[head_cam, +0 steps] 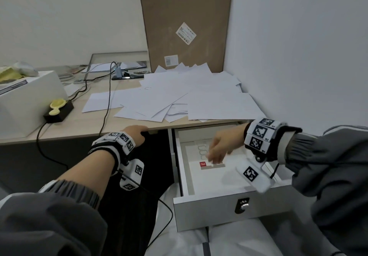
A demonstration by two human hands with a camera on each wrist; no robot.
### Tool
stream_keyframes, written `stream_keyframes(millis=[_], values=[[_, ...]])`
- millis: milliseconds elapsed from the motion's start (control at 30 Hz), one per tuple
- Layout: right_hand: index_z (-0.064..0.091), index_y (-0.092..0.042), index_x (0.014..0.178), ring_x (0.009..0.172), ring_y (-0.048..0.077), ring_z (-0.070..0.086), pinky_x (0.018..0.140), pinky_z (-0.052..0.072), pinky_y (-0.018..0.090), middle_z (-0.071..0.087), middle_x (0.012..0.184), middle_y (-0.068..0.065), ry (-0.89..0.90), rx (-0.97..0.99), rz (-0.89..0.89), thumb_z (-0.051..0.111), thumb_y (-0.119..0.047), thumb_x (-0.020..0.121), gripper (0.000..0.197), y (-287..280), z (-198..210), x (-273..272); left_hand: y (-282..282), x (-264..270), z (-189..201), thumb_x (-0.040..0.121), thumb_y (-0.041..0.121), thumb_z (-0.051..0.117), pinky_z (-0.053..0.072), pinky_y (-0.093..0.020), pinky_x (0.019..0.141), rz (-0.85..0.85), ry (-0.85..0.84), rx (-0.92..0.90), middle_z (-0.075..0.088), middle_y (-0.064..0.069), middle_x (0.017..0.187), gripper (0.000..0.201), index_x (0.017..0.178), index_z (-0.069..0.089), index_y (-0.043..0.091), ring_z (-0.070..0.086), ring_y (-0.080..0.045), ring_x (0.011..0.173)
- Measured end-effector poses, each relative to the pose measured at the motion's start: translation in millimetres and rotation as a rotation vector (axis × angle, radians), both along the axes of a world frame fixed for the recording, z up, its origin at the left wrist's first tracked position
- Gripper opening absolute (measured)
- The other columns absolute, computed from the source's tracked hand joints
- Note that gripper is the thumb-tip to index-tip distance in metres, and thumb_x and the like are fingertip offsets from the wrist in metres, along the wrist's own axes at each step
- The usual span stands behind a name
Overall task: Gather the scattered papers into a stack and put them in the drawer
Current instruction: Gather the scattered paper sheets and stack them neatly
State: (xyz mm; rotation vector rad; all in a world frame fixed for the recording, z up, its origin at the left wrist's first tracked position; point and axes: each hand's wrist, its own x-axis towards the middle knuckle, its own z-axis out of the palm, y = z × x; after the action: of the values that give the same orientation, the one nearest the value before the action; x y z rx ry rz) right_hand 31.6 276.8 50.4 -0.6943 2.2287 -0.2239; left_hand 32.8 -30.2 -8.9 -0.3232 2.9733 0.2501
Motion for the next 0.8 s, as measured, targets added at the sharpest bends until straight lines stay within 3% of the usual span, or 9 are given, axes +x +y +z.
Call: stream_keyframes(millis=[100,167,233,333,467,567,667,733,800], values=[[0.070,-0.018,0.099,0.092,0.008,0.064,0.094,0.046,0.030,0.070,0.097,-0.006,0.251,-0.127,-0.084,0.055,-0.040,0.092,0.028,-2,8,-43,-4,-17,10,0.095,0.016,0.046,0.032,-0.030,0.110,0.072,0.109,0.068,0.049,-0.005,0.145,0.042,0.137,0.052,0.015,0.044,-0.024,0.133],[0.068,-0.011,0.109,0.105,0.017,0.060,0.100,0.043,0.033,0.068,0.112,0.001,0.441,-0.137,-0.171,0.056,-0.035,0.091,0.032,-2,7,-80,-11,-33,16,0.095,0.017,0.046,0.032,-0.029,0.110,0.128,0.191,0.114,0.050,-0.004,0.144,0.040,0.135,0.053,0.015,0.045,-0.023,0.133],[0.057,-0.002,0.127,0.124,0.026,0.050,0.105,0.036,0.032,0.055,0.135,0.013,0.532,-0.082,-0.289,0.053,-0.031,0.094,0.045,-1,2,-112,-20,-49,19,0.097,0.023,0.044,0.029,-0.030,0.111,0.204,0.183,0.129,0.042,-0.005,0.149,0.044,0.141,0.045,0.016,0.041,-0.024,0.136],[0.030,0.001,0.144,0.141,0.028,0.029,0.113,0.024,0.030,0.030,0.153,0.016,0.505,0.013,-0.502,0.045,-0.035,0.098,0.061,9,-12,-149,-37,-72,18,0.099,0.039,0.041,0.028,-0.036,0.115,0.294,0.068,0.093,0.028,-0.012,0.156,0.059,0.150,0.027,0.013,0.031,-0.030,0.141],[0.023,-0.001,0.147,0.142,0.033,0.025,0.114,0.021,0.031,0.023,0.154,0.020,0.449,0.101,-0.592,0.033,-0.047,0.099,0.067,10,-36,-182,-62,-101,14,0.098,0.047,0.035,0.021,-0.042,0.118,0.377,-0.019,0.077,0.022,-0.016,0.157,0.065,0.149,0.025,0.009,0.024,-0.032,0.144],[0.018,-0.013,0.149,0.141,0.040,0.019,0.116,0.018,0.046,0.016,0.155,0.016,0.490,0.127,-0.561,0.032,-0.066,0.087,0.083,0,-53,-204,-73,-122,6,0.097,0.051,0.032,0.021,-0.044,0.118,0.407,-0.076,0.072,0.020,-0.015,0.158,0.066,0.151,0.022,0.013,0.023,-0.034,0.144],[0.014,-0.019,0.150,0.144,0.039,0.011,0.115,0.014,0.053,0.010,0.158,0.011,0.492,0.141,-0.437,0.026,-0.076,0.069,0.100,-16,-59,-225,-72,-141,-4,0.098,0.044,0.030,0.026,-0.045,0.113,0.338,-0.124,0.025,0.039,-0.012,0.146,0.051,0.141,0.040,0.018,0.036,-0.036,0.132],[0.010,-0.018,0.151,0.145,0.040,0.005,0.118,0.011,0.050,0.005,0.159,0.010,0.463,0.140,-0.368,0.035,-0.070,0.082,0.090,-30,-53,-232,-63,-149,-1,0.095,0.046,0.030,0.025,-0.047,0.108,0.305,-0.152,-0.012,0.043,-0.007,0.137,0.046,0.130,0.046,0.022,0.036,-0.037,0.128],[0.006,-0.018,0.152,0.145,0.040,0.004,0.118,0.010,0.044,0.002,0.160,0.010,0.426,0.146,-0.327,0.039,-0.056,0.093,0.078,-45,-40,-234,-55,-158,1,0.088,0.054,0.034,0.024,-0.045,0.108,0.296,-0.151,0.009,0.045,-0.010,0.137,0.050,0.123,0.050,0.022,0.037,-0.035,0.130]])
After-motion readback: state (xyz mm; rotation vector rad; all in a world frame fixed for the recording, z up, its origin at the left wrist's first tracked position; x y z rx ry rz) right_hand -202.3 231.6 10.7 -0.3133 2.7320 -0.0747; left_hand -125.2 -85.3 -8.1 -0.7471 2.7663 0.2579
